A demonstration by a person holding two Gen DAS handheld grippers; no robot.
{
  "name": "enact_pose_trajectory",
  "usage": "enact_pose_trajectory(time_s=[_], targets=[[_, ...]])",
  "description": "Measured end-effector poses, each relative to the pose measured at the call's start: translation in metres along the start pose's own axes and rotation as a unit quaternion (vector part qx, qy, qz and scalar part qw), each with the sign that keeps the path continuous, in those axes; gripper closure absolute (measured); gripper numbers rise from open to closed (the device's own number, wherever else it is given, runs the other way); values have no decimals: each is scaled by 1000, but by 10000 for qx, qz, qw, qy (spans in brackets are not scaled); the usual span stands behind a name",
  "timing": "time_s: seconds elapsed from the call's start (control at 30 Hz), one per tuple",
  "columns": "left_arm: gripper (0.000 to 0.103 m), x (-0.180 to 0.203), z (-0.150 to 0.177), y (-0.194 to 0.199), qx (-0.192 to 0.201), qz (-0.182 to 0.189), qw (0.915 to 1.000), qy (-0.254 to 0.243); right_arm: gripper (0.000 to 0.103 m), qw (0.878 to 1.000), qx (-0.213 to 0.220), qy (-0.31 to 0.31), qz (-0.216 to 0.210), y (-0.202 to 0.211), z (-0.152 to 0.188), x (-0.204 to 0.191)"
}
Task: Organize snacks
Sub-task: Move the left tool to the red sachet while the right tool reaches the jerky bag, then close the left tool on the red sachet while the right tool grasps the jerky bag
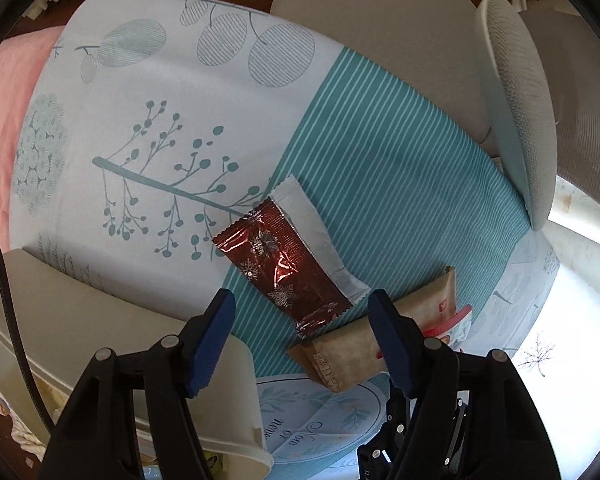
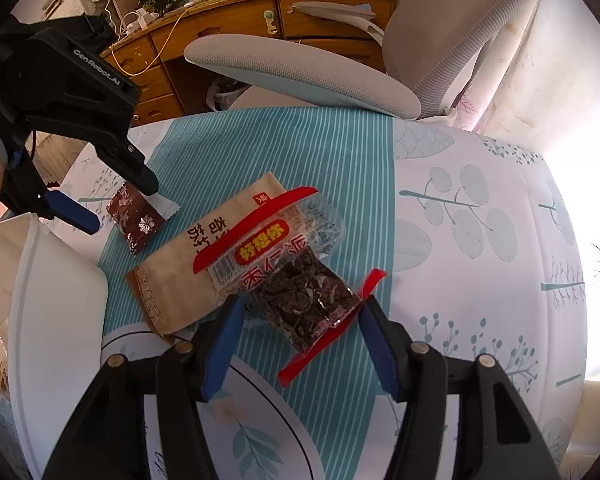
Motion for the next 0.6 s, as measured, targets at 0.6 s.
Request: enact_pose_trajectory(time_s=[0.6], targets=[[40,-4,-37,-20,-94,-19,9995,298,51,9995,-85,-192,-230,1,-2,7]])
Point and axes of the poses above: each gripper's, at about its wrist camera, not at the fingertips, and y roughly against the way its jaws point, x to its right, z to its underside, the point moved 7 cm from there along -y, roughly the way its jaws point, and after that the axes turned 11 degrees about z, right-handed, at the moved point
